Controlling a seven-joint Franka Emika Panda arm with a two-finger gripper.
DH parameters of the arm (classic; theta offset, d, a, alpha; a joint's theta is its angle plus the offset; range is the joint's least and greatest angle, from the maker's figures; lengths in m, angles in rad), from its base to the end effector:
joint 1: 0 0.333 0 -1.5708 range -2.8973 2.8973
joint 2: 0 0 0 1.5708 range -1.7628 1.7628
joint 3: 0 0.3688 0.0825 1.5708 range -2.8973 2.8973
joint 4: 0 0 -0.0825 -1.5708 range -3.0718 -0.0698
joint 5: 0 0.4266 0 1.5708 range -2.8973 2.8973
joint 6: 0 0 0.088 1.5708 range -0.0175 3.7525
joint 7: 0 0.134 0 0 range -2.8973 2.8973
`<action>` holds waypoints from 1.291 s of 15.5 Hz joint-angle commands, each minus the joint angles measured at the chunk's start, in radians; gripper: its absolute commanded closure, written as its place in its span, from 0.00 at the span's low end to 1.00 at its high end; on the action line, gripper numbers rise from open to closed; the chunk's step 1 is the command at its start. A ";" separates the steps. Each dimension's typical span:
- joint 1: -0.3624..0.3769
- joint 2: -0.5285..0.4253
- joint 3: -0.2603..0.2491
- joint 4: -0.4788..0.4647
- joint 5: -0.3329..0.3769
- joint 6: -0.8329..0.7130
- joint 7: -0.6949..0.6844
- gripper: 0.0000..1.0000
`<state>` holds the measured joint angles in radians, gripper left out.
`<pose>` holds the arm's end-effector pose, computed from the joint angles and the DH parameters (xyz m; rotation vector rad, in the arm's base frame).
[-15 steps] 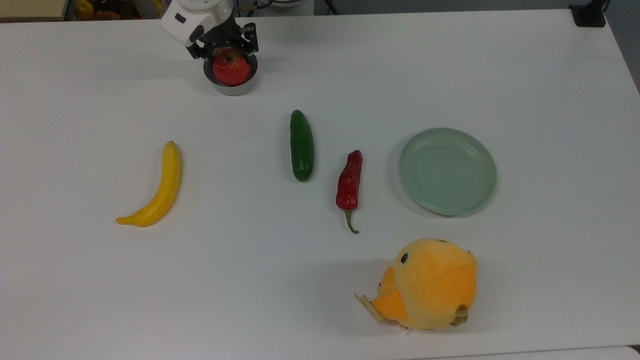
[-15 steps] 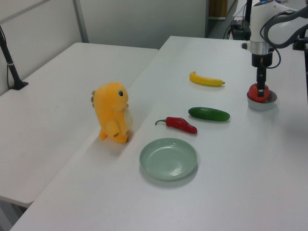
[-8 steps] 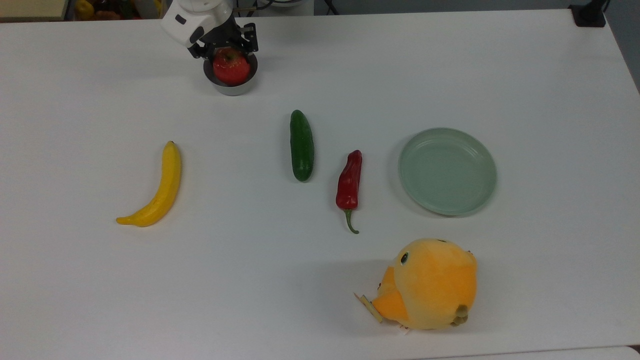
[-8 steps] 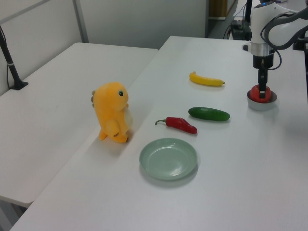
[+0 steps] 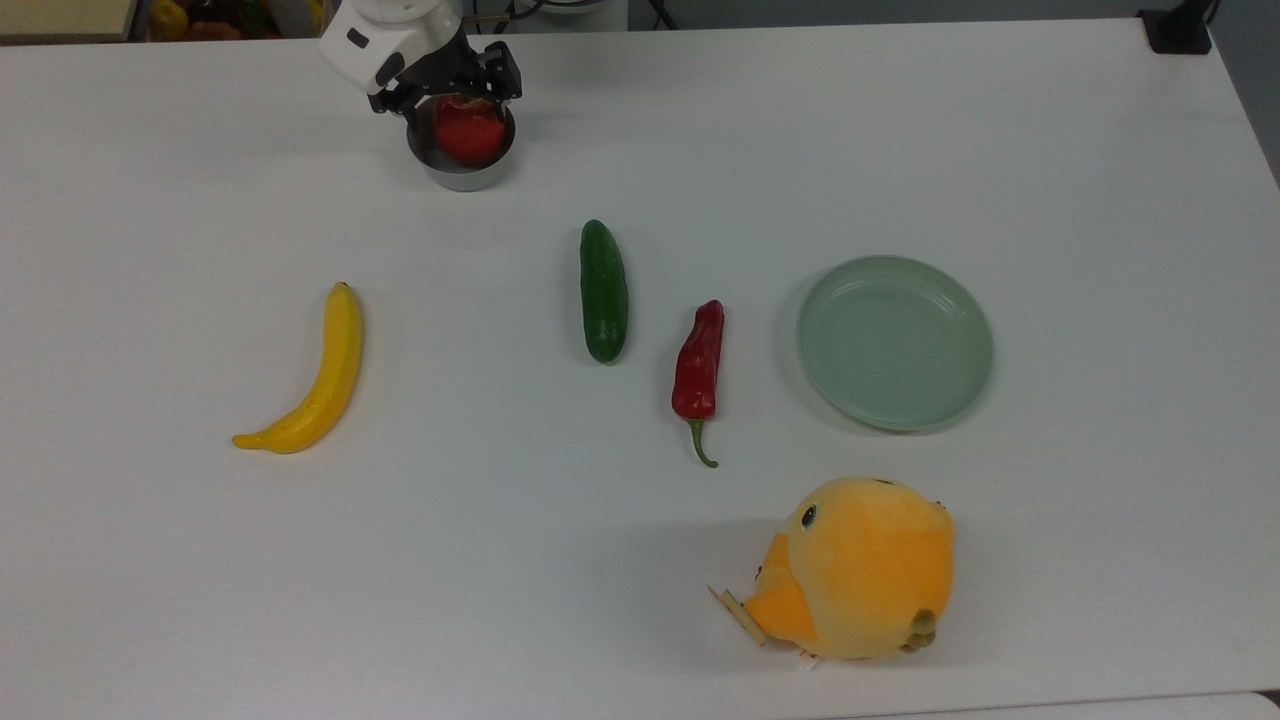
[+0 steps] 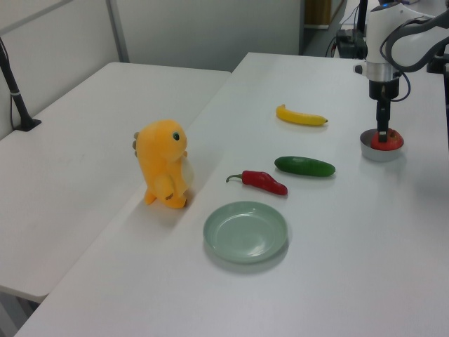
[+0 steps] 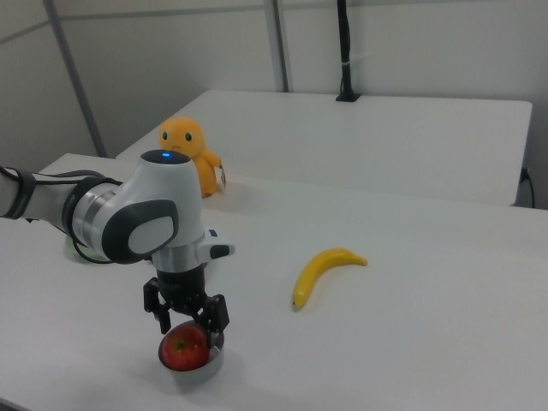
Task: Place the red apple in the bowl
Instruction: 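Open the gripper to release the apple in the bowl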
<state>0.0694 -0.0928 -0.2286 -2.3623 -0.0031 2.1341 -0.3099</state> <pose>0.4905 -0.0789 0.3508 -3.0759 -0.2388 0.2005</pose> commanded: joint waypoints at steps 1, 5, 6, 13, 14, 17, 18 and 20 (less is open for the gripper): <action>0.006 -0.018 -0.012 -0.017 -0.005 0.013 -0.008 0.00; 0.007 -0.030 -0.012 0.001 -0.003 -0.019 0.012 0.00; 0.009 -0.042 -0.012 0.021 -0.003 -0.045 0.026 0.00; 0.027 -0.045 -0.012 0.338 -0.002 -0.368 0.129 0.00; 0.027 -0.044 -0.012 0.407 0.012 -0.428 0.130 0.00; 0.029 -0.042 -0.012 0.521 0.015 -0.496 0.133 0.00; 0.039 -0.041 -0.012 0.553 0.015 -0.511 0.137 0.00; 0.067 -0.041 -0.012 0.616 0.014 -0.549 0.140 0.00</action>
<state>0.0886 -0.1469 -0.2302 -1.8507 -0.0012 1.6573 -0.1967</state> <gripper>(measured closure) 0.000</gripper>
